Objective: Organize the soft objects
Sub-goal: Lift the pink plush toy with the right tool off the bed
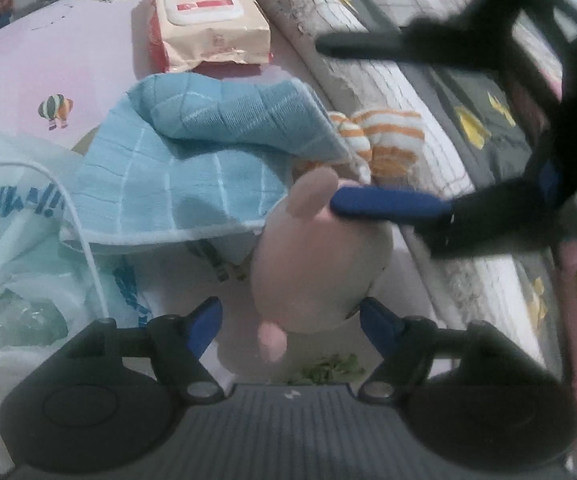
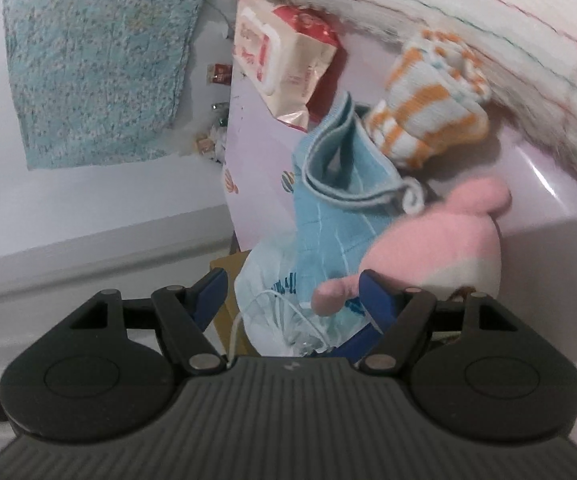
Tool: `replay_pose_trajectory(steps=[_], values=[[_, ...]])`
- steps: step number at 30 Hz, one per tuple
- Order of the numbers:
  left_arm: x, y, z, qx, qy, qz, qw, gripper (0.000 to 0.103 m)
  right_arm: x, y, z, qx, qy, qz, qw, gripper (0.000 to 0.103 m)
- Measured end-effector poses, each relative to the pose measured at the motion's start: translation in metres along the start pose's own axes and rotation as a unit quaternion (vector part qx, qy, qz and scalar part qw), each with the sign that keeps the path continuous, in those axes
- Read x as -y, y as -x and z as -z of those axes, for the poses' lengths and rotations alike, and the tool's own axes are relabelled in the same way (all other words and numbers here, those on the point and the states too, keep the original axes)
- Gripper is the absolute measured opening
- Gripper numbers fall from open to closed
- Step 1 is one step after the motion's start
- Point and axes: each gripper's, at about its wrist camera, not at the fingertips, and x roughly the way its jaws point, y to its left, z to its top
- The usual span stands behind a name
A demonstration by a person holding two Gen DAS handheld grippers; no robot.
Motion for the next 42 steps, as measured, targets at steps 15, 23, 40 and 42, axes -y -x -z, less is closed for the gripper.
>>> replay_pose_trajectory(steps=[15, 23, 40, 42], values=[[0.028, -0.013, 0.011, 0.018, -0.081, -0.024, 0.9963, 0.061, -0.030, 0.007, -0.020, 0.005, 0.207, 0.098, 0.973, 0.084], [0.024, -0.011, 0.007, 0.024, -0.072, -0.022, 0.9968, 0.059, -0.031, -0.014, -0.023, -0.070, 0.333, 0.127, 0.932, 0.085], [0.021, 0.076, 0.014, 0.058, -0.084, 0.031, 0.9943, 0.058, -0.045, 0.032, 0.019, -0.021, 0.259, 0.077, 0.963, 0.089], [0.013, 0.100, 0.017, 0.069, -0.079, 0.032, 0.9940, 0.058, -0.058, 0.037, 0.033, -0.008, 0.247, 0.059, 0.967, 0.089]])
